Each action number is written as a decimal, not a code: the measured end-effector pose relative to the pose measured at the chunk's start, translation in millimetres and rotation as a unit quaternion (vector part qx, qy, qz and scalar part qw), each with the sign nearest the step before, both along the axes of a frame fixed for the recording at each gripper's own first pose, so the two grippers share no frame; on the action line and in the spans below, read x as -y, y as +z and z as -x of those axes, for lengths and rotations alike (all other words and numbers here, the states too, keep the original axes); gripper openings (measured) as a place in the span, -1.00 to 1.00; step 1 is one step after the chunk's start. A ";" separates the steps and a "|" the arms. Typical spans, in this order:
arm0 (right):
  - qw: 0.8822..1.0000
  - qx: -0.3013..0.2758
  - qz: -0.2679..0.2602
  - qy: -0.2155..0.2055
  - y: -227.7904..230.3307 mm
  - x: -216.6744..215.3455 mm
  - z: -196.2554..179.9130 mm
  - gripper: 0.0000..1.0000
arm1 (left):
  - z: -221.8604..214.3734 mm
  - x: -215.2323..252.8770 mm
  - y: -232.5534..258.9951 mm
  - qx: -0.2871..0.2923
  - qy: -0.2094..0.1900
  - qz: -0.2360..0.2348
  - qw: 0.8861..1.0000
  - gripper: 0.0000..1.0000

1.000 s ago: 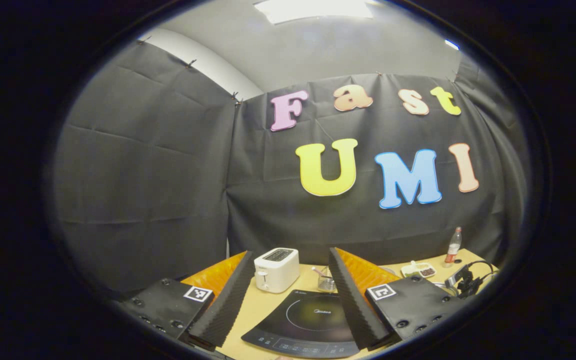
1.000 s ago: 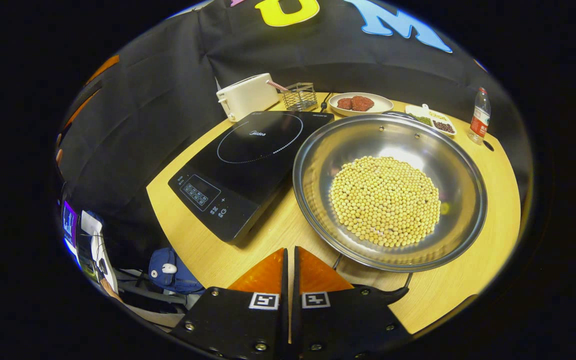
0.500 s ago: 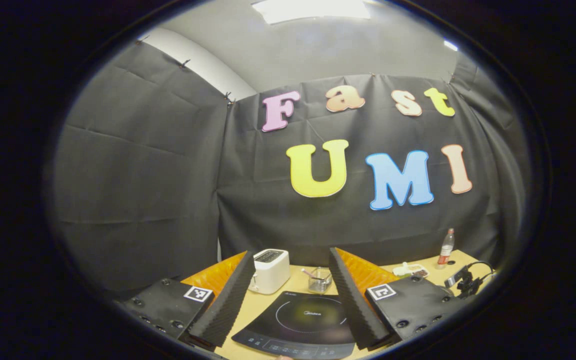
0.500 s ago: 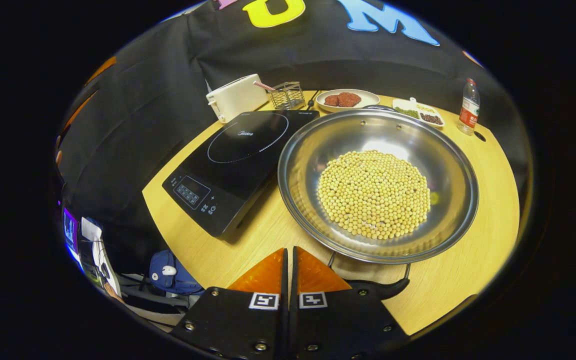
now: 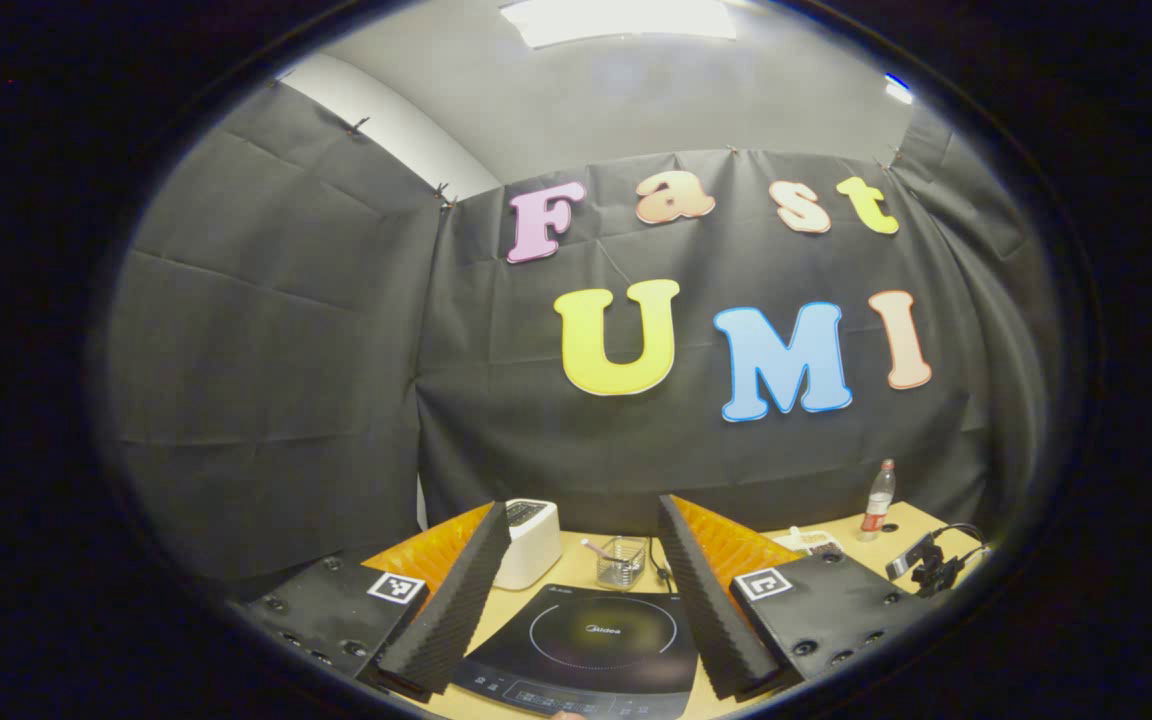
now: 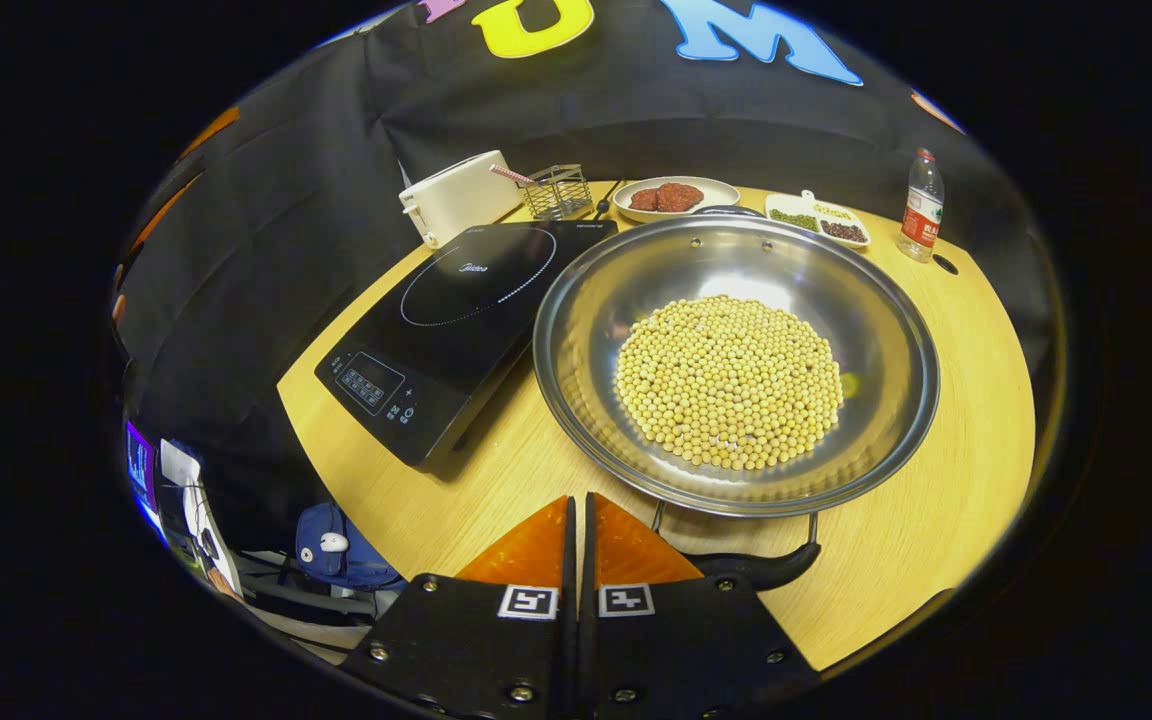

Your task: First push the handle of the pot to place it horizontally, then grasp the pot with both hands and set it on the induction cooktop.

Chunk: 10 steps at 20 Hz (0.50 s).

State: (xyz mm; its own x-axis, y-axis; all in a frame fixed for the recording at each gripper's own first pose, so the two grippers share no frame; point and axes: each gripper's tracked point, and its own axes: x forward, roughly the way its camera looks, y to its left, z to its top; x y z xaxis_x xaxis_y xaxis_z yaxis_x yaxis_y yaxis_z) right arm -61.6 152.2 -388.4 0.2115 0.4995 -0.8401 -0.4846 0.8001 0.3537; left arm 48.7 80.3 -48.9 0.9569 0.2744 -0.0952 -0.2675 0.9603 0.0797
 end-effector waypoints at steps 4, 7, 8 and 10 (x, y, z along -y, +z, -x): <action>1.000 -0.006 0.006 -0.010 -4.7 11.1 -0.1 -0.98 | -7.9 11.1 -3.4 -0.001 -0.011 0.004 1.000 0.94; 1.000 -0.012 0.004 -0.026 -5.6 19.1 -3.1 -0.98 | -15.2 19.4 -5.5 0.000 -0.016 0.006 1.000 0.94; 0.999 -0.013 0.006 -0.030 -6.5 22.6 -4.4 -0.98 | -16.3 21.2 -4.9 0.000 -0.018 0.007 1.000 0.99; 0.999 -0.012 0.013 -0.033 -8.6 31.2 -7.8 -0.98 | -20.6 25.0 -6.1 0.000 -0.021 0.008 1.000 0.93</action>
State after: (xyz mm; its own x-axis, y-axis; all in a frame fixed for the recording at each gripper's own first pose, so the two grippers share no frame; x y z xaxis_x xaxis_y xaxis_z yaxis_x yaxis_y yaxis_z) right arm -53.8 121.0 -397.0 0.2236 0.4632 -0.8576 -0.4223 0.8391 0.3430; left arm 69.3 55.3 -55.0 0.9677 0.2321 -0.0987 -0.2265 0.9719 0.0640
